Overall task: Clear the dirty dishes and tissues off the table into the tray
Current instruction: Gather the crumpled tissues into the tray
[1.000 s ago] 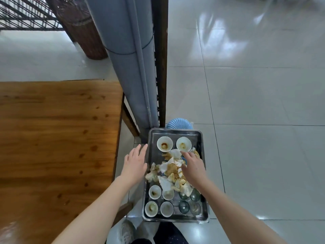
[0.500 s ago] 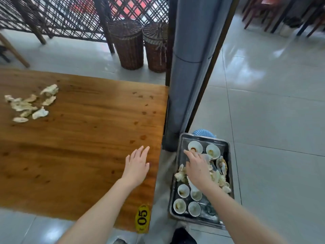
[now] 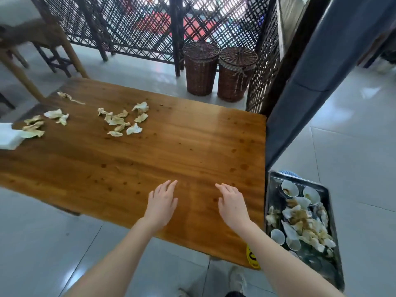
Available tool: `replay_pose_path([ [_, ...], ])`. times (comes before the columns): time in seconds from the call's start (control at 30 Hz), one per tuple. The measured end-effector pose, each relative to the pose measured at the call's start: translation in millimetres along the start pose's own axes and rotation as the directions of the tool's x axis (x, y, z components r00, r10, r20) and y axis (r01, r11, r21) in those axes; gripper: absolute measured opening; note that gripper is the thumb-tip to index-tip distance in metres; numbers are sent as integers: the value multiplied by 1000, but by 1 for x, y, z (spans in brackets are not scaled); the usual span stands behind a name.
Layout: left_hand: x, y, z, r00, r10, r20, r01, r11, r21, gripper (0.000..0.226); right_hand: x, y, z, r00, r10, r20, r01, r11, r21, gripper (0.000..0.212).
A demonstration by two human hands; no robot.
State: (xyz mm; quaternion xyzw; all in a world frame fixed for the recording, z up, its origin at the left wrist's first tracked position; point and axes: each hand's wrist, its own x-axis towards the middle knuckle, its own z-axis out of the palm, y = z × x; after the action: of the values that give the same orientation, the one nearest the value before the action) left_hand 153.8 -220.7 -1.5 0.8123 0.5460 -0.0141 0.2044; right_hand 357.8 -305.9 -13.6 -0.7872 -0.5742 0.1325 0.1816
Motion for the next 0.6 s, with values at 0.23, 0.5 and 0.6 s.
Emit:
replay_pose_path([
  [0.23, -10, -69, -30, 994, -93, -60, 89, 995, -53, 54, 19, -68, 27, 998, -62, 18, 62, 998, -24, 46],
  [0.5, 7, -136, -63, 979, -157, -131, 145, 985, -98, 54, 61, -133, 57, 981, -187, 47, 189, 981, -37, 46],
  [0.6, 22, -160, -73, 976, -177, -129, 164, 981, -107, 54, 81, -152, 68, 972, -227, 59, 229, 973, -36, 47],
])
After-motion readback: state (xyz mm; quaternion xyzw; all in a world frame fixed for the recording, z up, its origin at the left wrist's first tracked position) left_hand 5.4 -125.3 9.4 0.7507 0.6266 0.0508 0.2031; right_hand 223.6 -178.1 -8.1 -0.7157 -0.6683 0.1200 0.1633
